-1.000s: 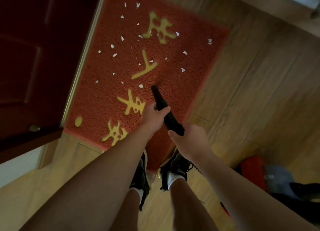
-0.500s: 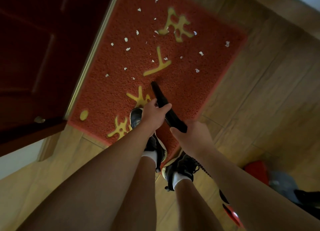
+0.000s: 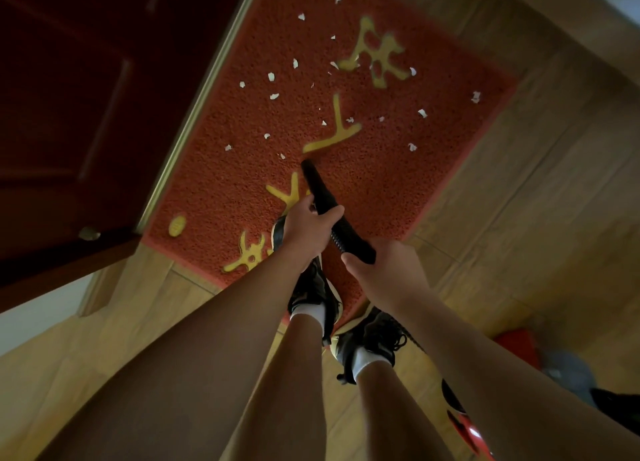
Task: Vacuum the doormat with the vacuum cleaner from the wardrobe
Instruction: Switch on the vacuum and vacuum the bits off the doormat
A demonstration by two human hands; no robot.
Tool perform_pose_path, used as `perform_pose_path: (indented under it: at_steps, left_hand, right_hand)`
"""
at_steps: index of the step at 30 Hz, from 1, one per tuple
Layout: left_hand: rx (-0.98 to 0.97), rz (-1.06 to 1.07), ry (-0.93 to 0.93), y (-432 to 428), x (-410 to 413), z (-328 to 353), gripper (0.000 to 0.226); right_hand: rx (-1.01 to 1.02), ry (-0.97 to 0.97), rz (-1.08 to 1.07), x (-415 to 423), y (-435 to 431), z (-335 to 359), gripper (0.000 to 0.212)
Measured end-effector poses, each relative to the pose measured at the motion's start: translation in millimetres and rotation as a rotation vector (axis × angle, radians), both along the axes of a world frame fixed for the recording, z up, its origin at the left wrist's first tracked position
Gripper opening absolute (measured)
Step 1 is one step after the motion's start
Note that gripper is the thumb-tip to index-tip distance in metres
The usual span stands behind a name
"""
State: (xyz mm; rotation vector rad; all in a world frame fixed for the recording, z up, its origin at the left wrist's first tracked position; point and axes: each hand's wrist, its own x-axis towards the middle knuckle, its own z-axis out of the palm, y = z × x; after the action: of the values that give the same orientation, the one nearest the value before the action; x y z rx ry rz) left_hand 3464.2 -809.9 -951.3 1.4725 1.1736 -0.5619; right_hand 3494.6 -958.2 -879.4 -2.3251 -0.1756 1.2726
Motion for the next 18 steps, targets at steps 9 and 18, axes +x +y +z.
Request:
perform_pose_path:
  at_steps: [9,18]
  left_hand:
    - [0.039,0.024,0.008,28,-5,0,0.049]
    - [0.044,0.055,0.005,49,-10,-4,0.057]
  right_hand:
    - [0.029,-0.032,0.050,1,26,-3,0.034]
    - [0.037,-0.025,0.094,3,47,-6,0.036]
